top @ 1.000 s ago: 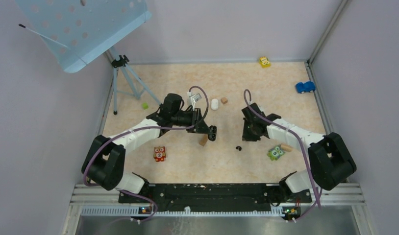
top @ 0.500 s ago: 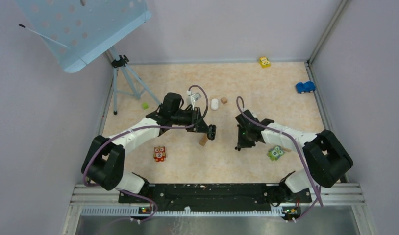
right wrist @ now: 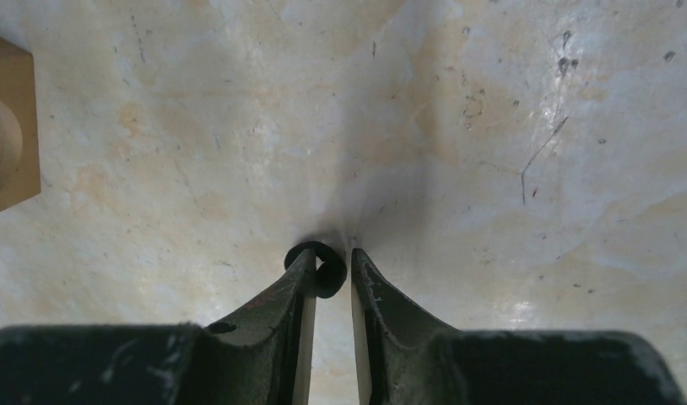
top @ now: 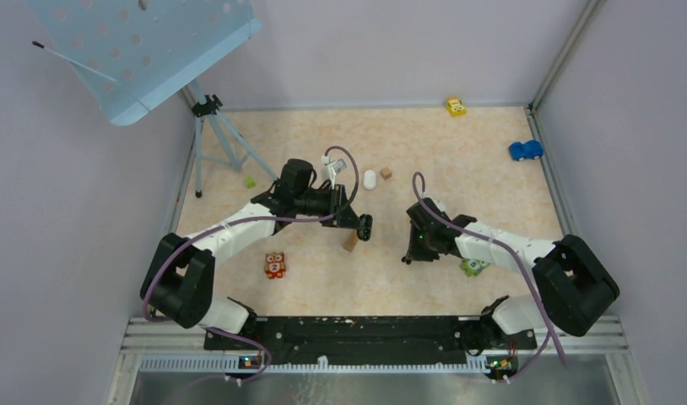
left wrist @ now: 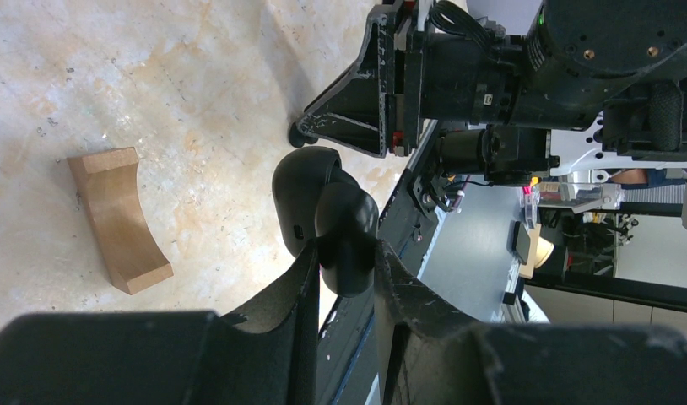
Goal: Insert the wireless bluetooth earbuds into the charging case
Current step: Adjust the left earbud at the center of the board.
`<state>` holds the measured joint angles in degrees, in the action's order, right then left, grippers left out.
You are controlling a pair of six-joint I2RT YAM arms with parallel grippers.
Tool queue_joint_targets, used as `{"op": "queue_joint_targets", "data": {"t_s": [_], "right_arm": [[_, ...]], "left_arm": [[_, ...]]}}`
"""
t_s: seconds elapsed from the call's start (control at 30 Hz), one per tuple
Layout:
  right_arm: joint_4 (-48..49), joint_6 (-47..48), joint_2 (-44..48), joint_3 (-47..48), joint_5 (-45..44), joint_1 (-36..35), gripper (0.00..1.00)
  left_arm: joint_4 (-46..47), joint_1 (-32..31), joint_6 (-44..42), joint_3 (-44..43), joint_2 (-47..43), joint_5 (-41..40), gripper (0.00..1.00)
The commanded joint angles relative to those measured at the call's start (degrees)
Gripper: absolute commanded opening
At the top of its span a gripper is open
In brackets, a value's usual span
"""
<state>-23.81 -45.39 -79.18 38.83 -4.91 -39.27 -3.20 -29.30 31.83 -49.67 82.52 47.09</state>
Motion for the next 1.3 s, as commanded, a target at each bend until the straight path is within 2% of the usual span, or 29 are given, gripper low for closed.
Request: {"op": "queue_joint_targets", "data": {"t_s": [0.0, 0.13, 0.33, 0.6, 0.73, 0.97, 1.07, 1.27], "right_arm": [[-2.15, -2.28, 3.84, -1.18, 1.28, -1.52, 0.21], [-1.10, -6.12, 7.31, -2.76, 2.47, -1.60, 0.22], [5.42, -9.82, 10.25, -8.17, 3.75, -1.60, 0.24], [9.24, -9.81, 8.44, -8.94, 6.70, -1.61, 0.24], [13.02, -8.57, 5.77, -8.47, 9.04, -1.61, 0.27], [22.28, -6.93, -0.45, -4.96, 15.83, -3.56, 0.27], [19.67, -3.80, 0.37, -2.33, 15.89, -4.15, 0.27], [10.47, 4.07, 6.89, -0.39, 7.64, -3.87, 0.29]], "left_arm": [[2.20, 0.21, -0.29, -2.20, -0.35, 1.25, 0.00], [2.41, 0.23, -0.19, -2.10, -0.41, 1.23, 0.00], [2.76, 0.20, -0.02, -2.13, -0.05, 1.73, 0.00], [2.71, 0.26, 0.15, -2.01, 0.09, 1.75, 0.00], [2.75, 0.14, 0.26, -1.76, -0.25, 1.59, 0.00], [2.67, 0.17, 0.07, -1.90, -0.35, 1.66, 0.00], [2.29, 0.18, 0.07, -2.15, -0.74, 1.45, 0.00], [0.45, 0.23, -0.55, -1.94, -1.89, 1.05, 0.00]]}}
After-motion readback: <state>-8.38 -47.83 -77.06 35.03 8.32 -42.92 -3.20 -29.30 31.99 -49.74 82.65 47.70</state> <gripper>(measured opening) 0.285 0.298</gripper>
